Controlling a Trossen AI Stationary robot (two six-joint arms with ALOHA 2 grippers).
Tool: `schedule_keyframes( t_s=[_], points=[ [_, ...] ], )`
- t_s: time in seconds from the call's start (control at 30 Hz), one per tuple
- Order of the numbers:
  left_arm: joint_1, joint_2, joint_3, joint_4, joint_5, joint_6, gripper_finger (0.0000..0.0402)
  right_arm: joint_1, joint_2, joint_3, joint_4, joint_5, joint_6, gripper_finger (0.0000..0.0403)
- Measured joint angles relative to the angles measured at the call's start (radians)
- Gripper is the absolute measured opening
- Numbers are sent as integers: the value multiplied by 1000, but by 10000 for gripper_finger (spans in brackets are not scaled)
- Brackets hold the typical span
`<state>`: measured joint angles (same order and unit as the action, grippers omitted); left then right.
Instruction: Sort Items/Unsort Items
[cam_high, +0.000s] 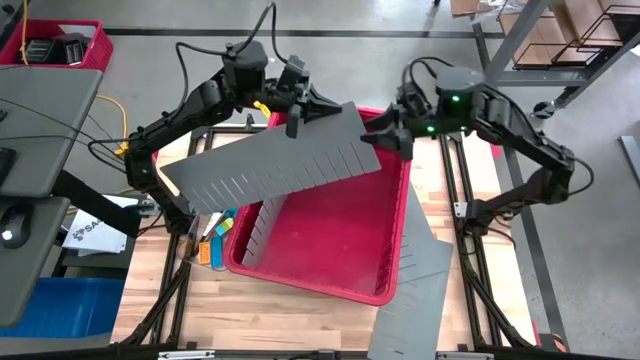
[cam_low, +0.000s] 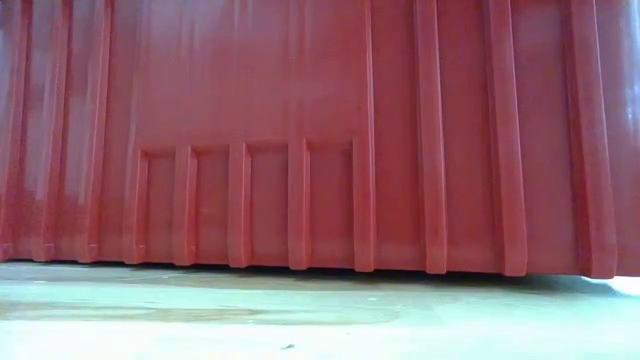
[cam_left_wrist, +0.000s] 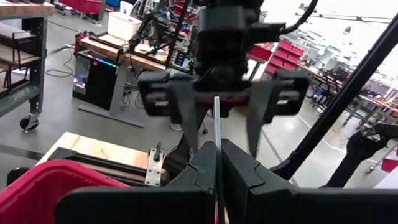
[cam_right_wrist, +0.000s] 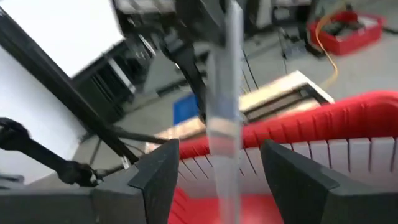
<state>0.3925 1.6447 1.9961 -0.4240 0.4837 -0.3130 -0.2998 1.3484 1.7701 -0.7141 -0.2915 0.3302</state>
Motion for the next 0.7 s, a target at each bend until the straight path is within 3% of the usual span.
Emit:
schedule_keyframes(
  t_s=[0.37, 0.43, 0.57, 0.7],
  points=[
    [-3, 0, 0, 18, -15, 1, 0, 30, 133, 54, -2, -22, 8, 205],
    [-5, 0, 0, 27, -15, 1, 0, 38, 142, 54, 26, 3, 13, 168],
    [-10, -1, 0, 28, -8, 0, 1, 62, 144, 54, 81, 8, 8, 26],
    [-11, -2, 2, 34, -14, 1, 19, 72, 135, 55, 75, 27, 40, 5]
  ],
)
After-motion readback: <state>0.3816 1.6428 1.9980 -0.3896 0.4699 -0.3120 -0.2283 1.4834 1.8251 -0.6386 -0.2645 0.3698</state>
